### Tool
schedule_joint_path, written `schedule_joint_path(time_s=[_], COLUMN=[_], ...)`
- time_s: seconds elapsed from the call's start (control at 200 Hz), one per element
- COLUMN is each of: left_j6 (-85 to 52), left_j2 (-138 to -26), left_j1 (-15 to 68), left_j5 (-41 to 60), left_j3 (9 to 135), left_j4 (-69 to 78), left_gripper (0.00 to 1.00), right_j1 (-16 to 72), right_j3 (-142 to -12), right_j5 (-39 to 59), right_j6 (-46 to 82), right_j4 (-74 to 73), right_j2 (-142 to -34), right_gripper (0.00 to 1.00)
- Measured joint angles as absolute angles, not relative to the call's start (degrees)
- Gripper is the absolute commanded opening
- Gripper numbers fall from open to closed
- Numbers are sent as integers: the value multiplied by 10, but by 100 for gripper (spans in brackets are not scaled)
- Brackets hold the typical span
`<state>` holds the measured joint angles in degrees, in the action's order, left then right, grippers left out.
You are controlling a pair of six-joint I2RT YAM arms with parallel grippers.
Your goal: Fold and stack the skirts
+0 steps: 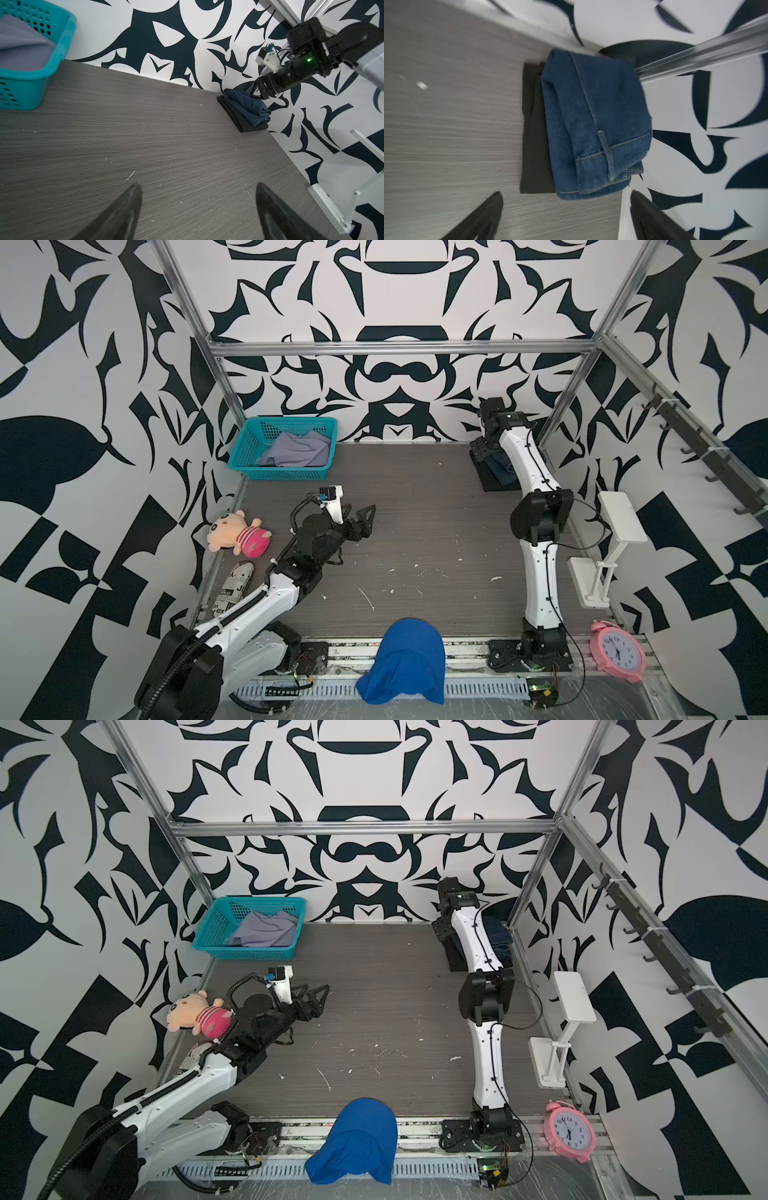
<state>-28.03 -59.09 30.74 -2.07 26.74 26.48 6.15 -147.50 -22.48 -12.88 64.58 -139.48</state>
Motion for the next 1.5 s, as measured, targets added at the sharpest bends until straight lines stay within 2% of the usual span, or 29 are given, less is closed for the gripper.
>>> schedule_joint_path(time_s=[0.56,0.66,0.71,0.8,0.83,0.885,1.085,1.12,1.14,1.345,1.5], left_j6=[-275,-275,-275,-275,-274,-274,-274,-274,-274,-274,-272], left_j2=[-578,-578,-578,-578,-578,-578,-578,-578,-578,-580,-586], left_j1=[307,307,307,307,307,307,307,307,307,307,307], left_j5=[-21,-21,-21,-22,-22,-22,-22,-23,-23,-25,-25], left_j3=[260,260,260,260,260,260,260,260,260,260,260], left_j4=[255,254,254,253,252,251,250,250,250,250,243], left_gripper=[89,89,89,89,89,89,89,89,89,89,89], right_j1=[24,21,18,12,10,5,-5,-6,-7,-12,-11], right_j3=[-1498,-1498,-1498,-1494,-1494,-1491,-1483,-1483,-1483,-1508,-1511], right_j5=[-233,-242,-245,-248,-248,-251,-278,-282,-284,-293,-292], right_j6=[-197,-196,-195,-199,-197,-193,-210,-214,-218,-227,-227], right_j4=[678,675,672,660,656,649,620,615,612,608,609], right_j2=[-1495,-1510,-1513,-1513,-1513,-1513,-1513,-1513,-1513,-1520,-1517], right_gripper=[91,83,76,60,49,37,30,22,20,16,20])
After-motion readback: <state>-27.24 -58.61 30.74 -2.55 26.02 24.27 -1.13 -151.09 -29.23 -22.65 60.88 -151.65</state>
